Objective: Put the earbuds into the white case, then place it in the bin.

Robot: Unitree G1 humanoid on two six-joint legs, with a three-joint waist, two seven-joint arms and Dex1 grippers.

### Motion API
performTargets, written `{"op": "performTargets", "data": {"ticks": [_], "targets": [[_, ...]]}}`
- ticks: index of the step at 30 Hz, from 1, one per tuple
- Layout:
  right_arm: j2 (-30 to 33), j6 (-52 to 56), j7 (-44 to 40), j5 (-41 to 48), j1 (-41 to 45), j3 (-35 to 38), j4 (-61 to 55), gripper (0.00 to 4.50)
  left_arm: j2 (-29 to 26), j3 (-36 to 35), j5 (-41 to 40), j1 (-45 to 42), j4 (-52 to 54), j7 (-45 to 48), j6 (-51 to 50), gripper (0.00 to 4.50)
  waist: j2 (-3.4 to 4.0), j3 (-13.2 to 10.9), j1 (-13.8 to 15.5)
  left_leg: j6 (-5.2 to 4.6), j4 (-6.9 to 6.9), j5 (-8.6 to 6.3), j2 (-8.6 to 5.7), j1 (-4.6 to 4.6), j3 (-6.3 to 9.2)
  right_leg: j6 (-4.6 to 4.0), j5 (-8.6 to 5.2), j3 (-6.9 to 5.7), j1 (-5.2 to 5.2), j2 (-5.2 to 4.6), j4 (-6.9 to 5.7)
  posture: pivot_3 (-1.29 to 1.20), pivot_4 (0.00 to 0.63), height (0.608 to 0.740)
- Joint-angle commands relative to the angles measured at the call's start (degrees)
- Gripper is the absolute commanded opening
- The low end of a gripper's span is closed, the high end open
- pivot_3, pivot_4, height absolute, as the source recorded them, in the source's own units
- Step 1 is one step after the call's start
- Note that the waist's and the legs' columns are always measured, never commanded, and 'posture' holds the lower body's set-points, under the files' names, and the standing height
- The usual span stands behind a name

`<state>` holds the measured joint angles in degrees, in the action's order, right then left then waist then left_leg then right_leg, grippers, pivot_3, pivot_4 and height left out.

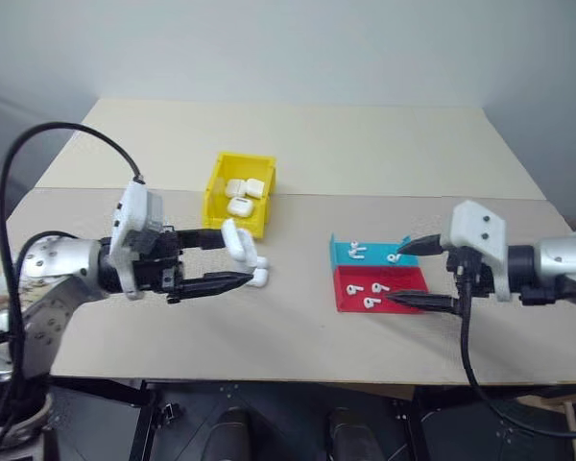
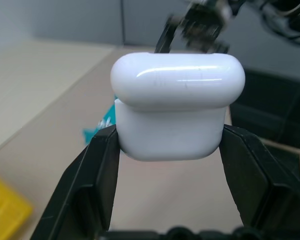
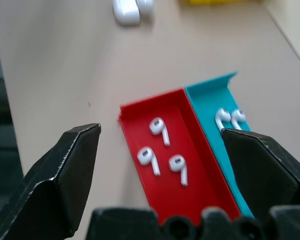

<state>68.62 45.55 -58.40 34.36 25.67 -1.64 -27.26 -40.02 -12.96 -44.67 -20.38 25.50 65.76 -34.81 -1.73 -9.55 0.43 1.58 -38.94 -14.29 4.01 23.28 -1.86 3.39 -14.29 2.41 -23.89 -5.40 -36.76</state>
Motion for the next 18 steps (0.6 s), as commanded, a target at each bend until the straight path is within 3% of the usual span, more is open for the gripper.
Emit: {"op": "performTargets", "data": {"ticks": [1,4,10,18], "targets": [[-0.37,-0.53,-4.23,-5.50,5.96,-7.40,3.08,3.17,5.57,1.54,0.65,-2.16,-2.55,1.79,9.59,2.76,-0.01,0.00,-0.09,0.00,-0.02,0.00,0.00,0.03,0.00,0.00,0.00,-0.01,0.00,0.00,0.00,0.00,0.150,0.740],[-2.71,-0.32,-6.34,-11.03,11.52,-15.03,5.34,2.20,4.33,4.12,-0.58,-5.14,-5.42,6.14,8.13,2.76,0.00,0.00,-0.31,0.00,-0.03,0.00,0.00,0.02,0.01,0.00,0.01,0.01,-0.04,0.00,-0.05,0.00,0.150,0.740],[-7.45,-3.05,-10.23,-21.27,17.93,-25.15,10.94,2.20,4.32,6.54,-1.98,-7.99,-6.78,8.25,7.04,2.76,0.01,0.00,-1.12,0.00,-0.03,0.00,0.00,0.10,0.01,0.01,0.01,0.01,-0.11,0.00,-0.01,0.00,0.150,0.740],[-10.81,-6.22,-15.03,-27.93,19.65,-29.30,14.07,2.20,4.04,6.95,-1.94,-5.12,-4.54,10.10,9.07,2.76,0.01,0.00,-1.17,0.00,-0.03,0.00,0.00,0.11,0.01,0.01,0.01,0.01,-0.16,0.01,-0.07,0.00,0.150,0.740]]}}
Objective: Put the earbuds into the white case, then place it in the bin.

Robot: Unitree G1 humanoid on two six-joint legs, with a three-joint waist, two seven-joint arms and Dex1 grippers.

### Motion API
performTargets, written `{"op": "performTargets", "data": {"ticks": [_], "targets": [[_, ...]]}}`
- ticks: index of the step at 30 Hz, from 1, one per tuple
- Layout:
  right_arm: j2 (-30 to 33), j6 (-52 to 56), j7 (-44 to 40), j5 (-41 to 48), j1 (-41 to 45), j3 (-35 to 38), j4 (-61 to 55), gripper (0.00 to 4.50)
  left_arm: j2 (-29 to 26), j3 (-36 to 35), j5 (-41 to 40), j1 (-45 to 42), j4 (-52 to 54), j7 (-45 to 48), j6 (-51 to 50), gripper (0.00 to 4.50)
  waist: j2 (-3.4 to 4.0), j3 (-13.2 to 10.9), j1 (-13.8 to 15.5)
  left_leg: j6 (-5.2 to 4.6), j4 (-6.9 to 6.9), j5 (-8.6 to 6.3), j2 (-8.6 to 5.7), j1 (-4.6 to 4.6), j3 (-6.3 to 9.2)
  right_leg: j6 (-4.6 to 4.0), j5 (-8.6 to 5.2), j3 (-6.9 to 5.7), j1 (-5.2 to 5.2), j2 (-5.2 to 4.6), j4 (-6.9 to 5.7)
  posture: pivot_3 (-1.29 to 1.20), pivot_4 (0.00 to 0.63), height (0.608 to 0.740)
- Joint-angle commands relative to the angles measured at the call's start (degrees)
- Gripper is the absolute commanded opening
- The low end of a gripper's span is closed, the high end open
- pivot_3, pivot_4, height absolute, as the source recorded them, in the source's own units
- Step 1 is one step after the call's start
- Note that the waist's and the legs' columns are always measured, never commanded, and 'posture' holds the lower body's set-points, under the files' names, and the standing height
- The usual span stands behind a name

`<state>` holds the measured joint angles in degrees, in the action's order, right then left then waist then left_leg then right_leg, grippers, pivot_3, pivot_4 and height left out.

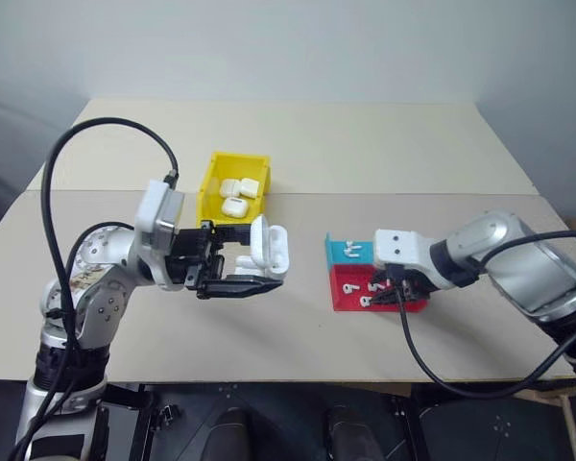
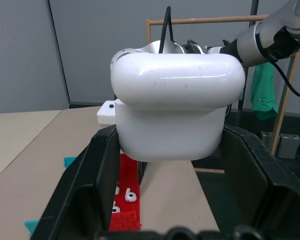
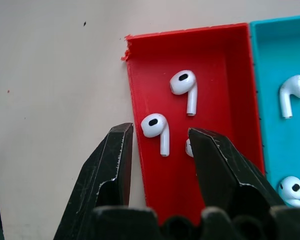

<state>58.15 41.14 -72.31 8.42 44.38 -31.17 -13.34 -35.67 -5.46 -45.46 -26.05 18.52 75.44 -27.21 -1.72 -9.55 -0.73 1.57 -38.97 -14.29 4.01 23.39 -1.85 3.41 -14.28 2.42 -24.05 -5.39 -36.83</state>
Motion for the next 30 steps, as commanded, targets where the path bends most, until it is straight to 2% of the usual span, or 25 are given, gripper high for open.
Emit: {"op": "performTargets", "data": {"ticks": [1,13,28,30], "targets": [[-0.94,-2.08,-1.26,-2.77,1.00,0.00,0.60,2.20,-0.35,-0.60,-1.15,1.09,2.94,0.40,1.65,2.76,0.00,0.00,-0.01,0.00,0.00,0.00,0.00,0.01,0.00,0.00,0.00,0.00,-0.01,0.00,-0.01,0.00,0.150,0.740],[-6.55,-6.04,-1.92,-11.24,0.81,-1.97,5.30,2.20,-1.54,-1.73,-3.18,4.64,7.22,-1.02,1.74,2.76,0.00,0.00,-0.03,0.00,0.00,0.00,0.00,-0.02,0.00,0.00,0.00,0.00,0.00,0.01,-0.03,0.00,0.150,0.740],[-7.99,-10.24,-4.78,-14.90,-0.35,-1.43,7.83,2.20,-2.05,-2.32,-3.99,5.75,8.40,-2.24,1.97,2.76,0.00,0.00,-0.04,0.00,0.01,0.00,0.01,-0.03,0.00,0.00,0.00,-0.01,0.00,0.01,-0.02,0.00,0.150,0.740],[-8.12,-10.39,-5.20,-15.00,-0.44,-1.35,7.90,1.81,-2.11,-2.31,-3.97,5.81,8.42,-2.37,2.10,2.76,0.00,0.00,-0.04,0.00,0.01,0.00,0.01,-0.04,0.00,0.00,0.00,-0.01,0.01,0.01,-0.02,0.00,0.150,0.740]]}}
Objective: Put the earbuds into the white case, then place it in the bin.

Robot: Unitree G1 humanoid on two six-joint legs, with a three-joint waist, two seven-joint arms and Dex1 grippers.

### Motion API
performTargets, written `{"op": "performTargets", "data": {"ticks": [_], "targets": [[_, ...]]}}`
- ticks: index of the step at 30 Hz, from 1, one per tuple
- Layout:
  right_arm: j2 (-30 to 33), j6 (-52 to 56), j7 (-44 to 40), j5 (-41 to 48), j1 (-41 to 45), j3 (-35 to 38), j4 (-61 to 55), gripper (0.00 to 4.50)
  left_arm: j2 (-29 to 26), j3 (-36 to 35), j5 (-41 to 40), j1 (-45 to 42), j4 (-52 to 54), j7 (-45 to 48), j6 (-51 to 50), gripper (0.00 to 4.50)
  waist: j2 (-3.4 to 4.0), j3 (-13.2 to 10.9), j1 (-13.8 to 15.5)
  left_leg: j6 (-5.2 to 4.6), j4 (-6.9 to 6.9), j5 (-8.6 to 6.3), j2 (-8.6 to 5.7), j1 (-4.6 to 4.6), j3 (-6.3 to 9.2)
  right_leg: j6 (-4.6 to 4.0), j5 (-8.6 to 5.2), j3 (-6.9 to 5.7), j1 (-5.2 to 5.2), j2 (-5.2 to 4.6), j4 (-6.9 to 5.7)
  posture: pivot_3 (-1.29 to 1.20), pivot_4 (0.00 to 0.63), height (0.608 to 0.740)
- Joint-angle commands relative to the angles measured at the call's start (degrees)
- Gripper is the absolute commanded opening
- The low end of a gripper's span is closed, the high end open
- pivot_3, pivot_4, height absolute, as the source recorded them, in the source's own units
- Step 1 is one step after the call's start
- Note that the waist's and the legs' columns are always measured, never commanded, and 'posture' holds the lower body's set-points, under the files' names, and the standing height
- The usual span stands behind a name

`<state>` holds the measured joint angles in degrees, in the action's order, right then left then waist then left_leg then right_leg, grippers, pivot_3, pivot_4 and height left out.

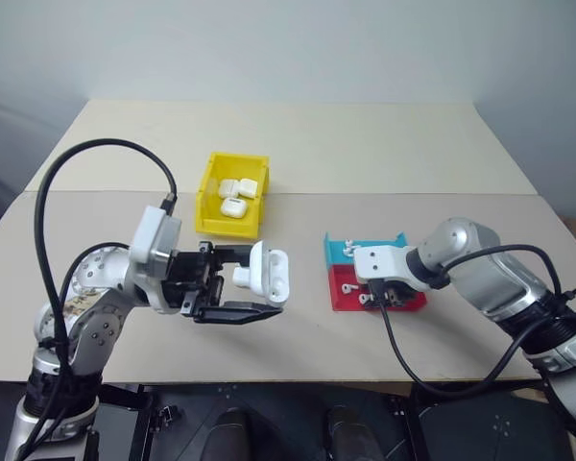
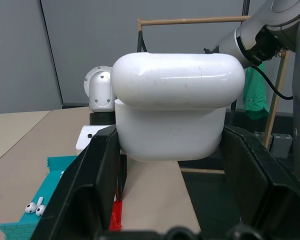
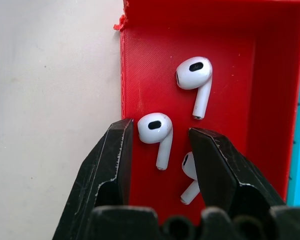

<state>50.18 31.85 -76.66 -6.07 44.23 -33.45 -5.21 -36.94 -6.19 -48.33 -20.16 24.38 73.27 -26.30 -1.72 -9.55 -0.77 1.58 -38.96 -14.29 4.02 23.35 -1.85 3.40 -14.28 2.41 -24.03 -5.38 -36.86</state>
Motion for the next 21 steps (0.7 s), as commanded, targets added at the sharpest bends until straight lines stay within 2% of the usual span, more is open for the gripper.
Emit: {"op": "performTargets", "data": {"ticks": [1,4,9,13,17,20,21], "targets": [[-0.20,-1.06,-0.99,-0.56,-0.36,0.99,-0.36,1.57,-0.92,-1.65,-1.21,-0.04,2.61,-0.28,1.19,2.76,0.00,0.00,0.00,0.00,0.00,0.00,0.00,0.00,0.00,0.00,0.00,0.00,0.00,0.00,0.00,0.00,0.150,0.740],[-0.45,-0.60,-0.97,-0.32,-0.52,1.79,-0.74,0.67,-1.09,-1.77,-1.47,-0.23,2.65,-0.41,1.23,2.76,0.00,0.00,0.01,0.00,0.00,0.00,0.00,-0.02,0.00,0.00,0.00,0.00,0.02,0.00,0.00,0.00,0.150,0.740],[0.18,5.69,-1.75,4.09,-0.88,6.55,-4.77,0.67,-1.29,-1.69,-3.02,-1.60,1.99,0.77,0.95,2.76,0.00,0.00,0.03,0.00,0.00,0.00,0.00,-0.01,0.00,0.00,0.00,0.00,0.00,0.00,0.00,0.00,0.150,0.740],[2.04,15.58,-2.48,11.90,-2.40,13.78,-11.57,0.67,-1.13,-1.61,-5.00,-3.31,1.43,1.52,0.18,2.76,0.00,0.00,0.13,0.00,0.01,0.00,0.00,0.03,0.01,0.00,0.00,-0.01,-0.01,0.00,0.01,0.00,0.150,0.740],[1.97,30.73,-1.29,24.85,-3.97,27.99,-19.62,0.67,-0.97,-0.99,-5.38,-6.10,-0.59,1.71,-0.37,2.76,0.00,0.00,0.31,0.00,0.01,0.00,0.00,-0.01,0.03,0.00,0.00,-0.03,0.05,0.00,0.01,0.00,0.150,0.740],[-2.44,38.73,4.29,31.75,-4.74,40.54,-23.81,0.67,-1.23,-0.38,-5.54,-8.23,-2.29,0.98,-2.02,2.76,-0.01,0.00,0.33,0.00,0.01,0.00,0.00,-0.04,0.04,0.00,0.00,-0.03,0.09,0.01,0.02,0.00,0.150,0.740],[-5.18,38.09,8.01,32.31,-5.86,44.95,-26.22,0.67,-1.37,0.08,-5.37,-9.07,-2.80,0.65,-2.79,2.76,0.00,0.00,0.28,0.00,0.01,0.00,0.00,-0.04,0.05,0.00,0.00,-0.04,0.10,0.01,0.02,0.00,0.150,0.740]]}}
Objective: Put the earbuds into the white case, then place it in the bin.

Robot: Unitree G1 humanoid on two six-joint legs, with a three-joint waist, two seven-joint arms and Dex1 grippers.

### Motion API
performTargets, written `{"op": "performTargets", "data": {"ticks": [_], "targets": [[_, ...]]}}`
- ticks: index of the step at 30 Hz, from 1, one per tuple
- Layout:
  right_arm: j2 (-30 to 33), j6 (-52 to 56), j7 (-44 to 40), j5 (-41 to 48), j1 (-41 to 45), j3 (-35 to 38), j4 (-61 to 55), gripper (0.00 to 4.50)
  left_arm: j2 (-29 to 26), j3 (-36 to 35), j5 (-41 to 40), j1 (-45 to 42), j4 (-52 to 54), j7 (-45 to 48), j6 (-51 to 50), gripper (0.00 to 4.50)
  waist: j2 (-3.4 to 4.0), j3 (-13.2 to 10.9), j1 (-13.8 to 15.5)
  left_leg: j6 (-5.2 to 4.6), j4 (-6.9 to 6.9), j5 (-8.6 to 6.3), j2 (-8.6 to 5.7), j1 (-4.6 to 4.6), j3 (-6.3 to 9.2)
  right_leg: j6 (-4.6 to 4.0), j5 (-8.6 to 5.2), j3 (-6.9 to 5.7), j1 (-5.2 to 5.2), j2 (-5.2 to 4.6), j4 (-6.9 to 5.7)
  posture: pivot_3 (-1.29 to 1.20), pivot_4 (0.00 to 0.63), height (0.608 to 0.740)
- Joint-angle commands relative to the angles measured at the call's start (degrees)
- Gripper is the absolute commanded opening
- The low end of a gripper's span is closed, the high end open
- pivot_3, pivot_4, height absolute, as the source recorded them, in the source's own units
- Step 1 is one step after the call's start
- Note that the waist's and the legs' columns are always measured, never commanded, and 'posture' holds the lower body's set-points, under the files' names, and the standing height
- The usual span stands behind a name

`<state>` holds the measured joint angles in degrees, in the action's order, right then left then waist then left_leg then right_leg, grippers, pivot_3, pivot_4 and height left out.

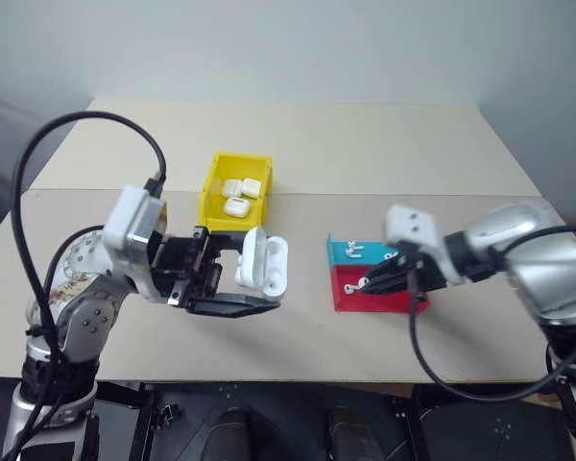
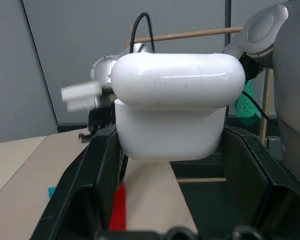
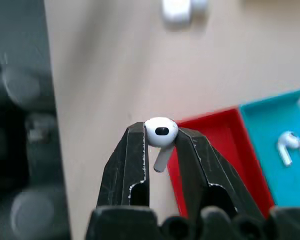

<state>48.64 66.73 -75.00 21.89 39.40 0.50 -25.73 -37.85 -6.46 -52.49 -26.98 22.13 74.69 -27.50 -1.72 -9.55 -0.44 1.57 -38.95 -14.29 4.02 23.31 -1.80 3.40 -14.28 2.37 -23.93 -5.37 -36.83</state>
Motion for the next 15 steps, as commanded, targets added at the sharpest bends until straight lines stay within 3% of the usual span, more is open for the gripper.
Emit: {"op": "performTargets", "data": {"ticks": [1,5,9,12,15], "targets": [[-6.04,3.06,9.77,4.72,-1.71,14.03,-7.83,0.67,-0.52,0.66,-0.94,-2.83,-1.01,-0.80,-2.01,2.76,-0.01,0.00,-0.05,0.00,0.00,0.00,0.00,-0.02,-0.01,0.00,0.00,0.02,0.00,0.00,-0.01,0.00,0.150,0.740],[-17.53,3.83,22.11,8.50,-2.58,21.63,-17.43,0.67,1.49,2.60,-0.02,-6.19,-3.33,-2.67,-3.39,2.76,0.00,0.01,-0.16,0.00,0.04,0.00,0.01,0.02,0.02,0.00,0.00,0.01,-0.06,0.03,-0.06,0.00,0.150,0.740],[-27.71,7.12,31.20,15.89,0.44,24.53,-22.06,0.67,3.76,4.57,1.10,-8.77,-5.39,-2.78,-3.48,2.76,0.03,0.02,-0.42,0.01,0.03,0.00,0.01,0.02,0.02,0.00,0.00,0.03,-0.08,0.03,-0.14,0.00,0.150,0.740],[-32.15,6.64,36.21,21.14,1.96,25.66,-22.75,0.67,5.56,6.23,2.30,-10.42,-6.84,-2.18,-2.56,2.76,0.03,0.02,-0.39,0.01,0.04,0.01,0.01,0.02,0.03,0.00,0.00,0.01,-0.08,0.02,-0.15,0.00,0.150,0.740],[-32.73,6.17,39.53,25.74,2.17,25.67,-22.33,0.67,6.84,6.96,3.58,-11.32,-7.97,-2.36,-1.99,2.76,0.03,0.02,-0.36,0.01,0.04,0.01,0.00,0.02,0.03,0.00,0.00,0.01,-0.06,0.02,-0.15,0.00,0.150,0.740]]}}
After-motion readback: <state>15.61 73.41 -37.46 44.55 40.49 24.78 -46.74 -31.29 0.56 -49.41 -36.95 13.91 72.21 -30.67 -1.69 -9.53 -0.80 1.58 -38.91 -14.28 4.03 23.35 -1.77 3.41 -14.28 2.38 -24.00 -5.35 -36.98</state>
